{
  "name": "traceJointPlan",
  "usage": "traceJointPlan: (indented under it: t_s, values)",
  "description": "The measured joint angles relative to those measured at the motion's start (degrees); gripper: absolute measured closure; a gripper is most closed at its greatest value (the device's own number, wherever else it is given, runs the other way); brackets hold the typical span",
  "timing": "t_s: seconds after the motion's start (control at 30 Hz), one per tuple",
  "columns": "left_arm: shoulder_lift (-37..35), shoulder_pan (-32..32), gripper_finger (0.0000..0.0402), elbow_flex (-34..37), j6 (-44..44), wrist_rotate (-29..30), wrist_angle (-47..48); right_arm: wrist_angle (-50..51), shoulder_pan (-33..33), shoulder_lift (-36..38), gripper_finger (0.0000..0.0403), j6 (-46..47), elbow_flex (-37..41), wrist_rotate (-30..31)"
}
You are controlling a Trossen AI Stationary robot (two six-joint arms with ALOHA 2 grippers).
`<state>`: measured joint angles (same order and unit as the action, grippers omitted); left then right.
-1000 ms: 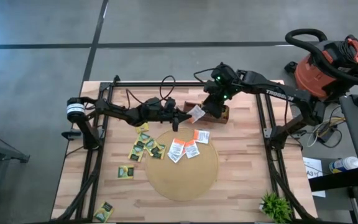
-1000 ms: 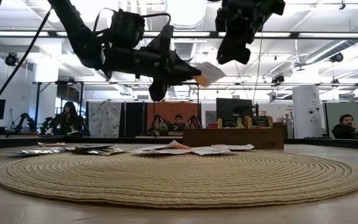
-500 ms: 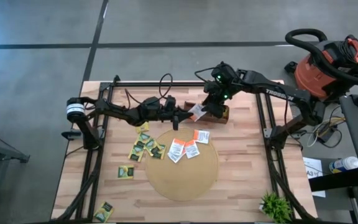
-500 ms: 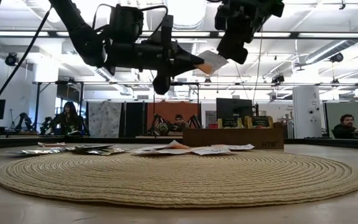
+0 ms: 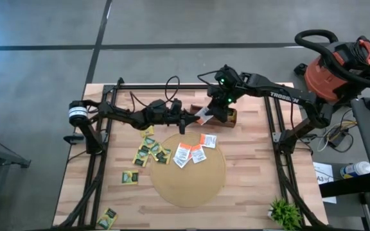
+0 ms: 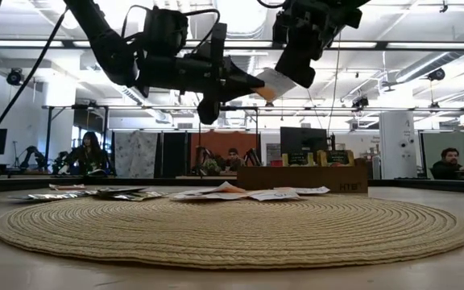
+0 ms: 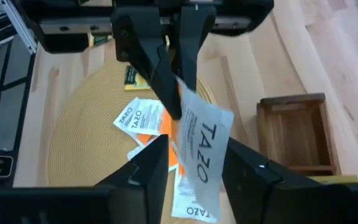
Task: Pick & Place Tea
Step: Put the orange tea bag into the left section of the wooden organizer
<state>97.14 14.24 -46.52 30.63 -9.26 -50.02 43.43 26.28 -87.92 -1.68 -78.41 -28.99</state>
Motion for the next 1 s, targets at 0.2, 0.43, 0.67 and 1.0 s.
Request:
traceJointPlan:
  t_s: [0.2, 0.43, 0.67, 1.0]
  values:
    - [0.0, -0.04, 0.0386, 0.0, -0.02, 1.46, -0.07, 0.23, 0.0, 0.0, 0.0313, -0.1, 0.0, 0.2]
    - [0.0, -0.04, 0.0385, 0.0, -0.07, 1.71, -0.09, 0.23, -0.02, 0.0, 0.0382, -1.81, 0.0, 0.55]
    - [0.0, -0.94, 0.0368, -1.25, 0.74, 8.39, 3.4, -0.12, -0.01, 0.0, 0.0394, -4.24, 0.0, 4.97]
    - [-1.49, -3.31, 0.0244, -2.05, 1.62, 15.26, 22.6, 1.69, 0.02, -1.21, 0.0394, -6.1, -0.58, 14.82]
